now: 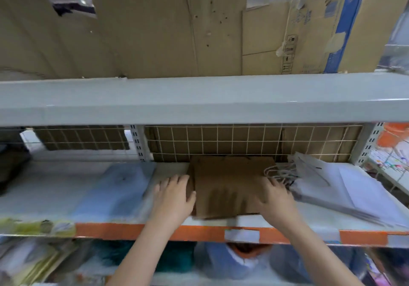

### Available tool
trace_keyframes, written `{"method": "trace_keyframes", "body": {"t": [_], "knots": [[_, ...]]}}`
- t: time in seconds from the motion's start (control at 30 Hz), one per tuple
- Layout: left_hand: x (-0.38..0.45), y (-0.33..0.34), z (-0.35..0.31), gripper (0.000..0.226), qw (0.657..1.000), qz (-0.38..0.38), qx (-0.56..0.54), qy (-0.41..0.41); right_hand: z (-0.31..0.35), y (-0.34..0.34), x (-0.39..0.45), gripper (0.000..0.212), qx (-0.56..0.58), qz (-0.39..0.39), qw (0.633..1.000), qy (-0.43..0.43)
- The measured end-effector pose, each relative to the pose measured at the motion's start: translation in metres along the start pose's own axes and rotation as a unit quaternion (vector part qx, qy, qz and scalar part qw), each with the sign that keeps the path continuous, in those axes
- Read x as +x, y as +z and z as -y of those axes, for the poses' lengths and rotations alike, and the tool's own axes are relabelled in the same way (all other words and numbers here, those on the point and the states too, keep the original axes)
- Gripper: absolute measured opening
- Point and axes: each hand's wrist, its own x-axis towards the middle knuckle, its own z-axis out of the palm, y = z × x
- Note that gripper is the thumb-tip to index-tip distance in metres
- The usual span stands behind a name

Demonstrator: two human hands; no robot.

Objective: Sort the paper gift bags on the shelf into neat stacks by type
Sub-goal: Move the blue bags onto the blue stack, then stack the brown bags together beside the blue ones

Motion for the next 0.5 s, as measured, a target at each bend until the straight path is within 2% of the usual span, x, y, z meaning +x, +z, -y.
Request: {"method": "trace_keyframes", "body": {"t": [0.33,0.5], "knots": [[-0.066,-0.039,0.158,0.045,0.999,-0.035,0.010,-0.038,0.135,0.051,-0.049,0.047,0.060,0.017,0.997,-0.046],[-0.093,-0.051,0.229,0.037,0.995,-0.051,0.050,-0.066,0.193,0.077,-0.058,0.047,0.066,0.043,0.995,-0.068]]}}
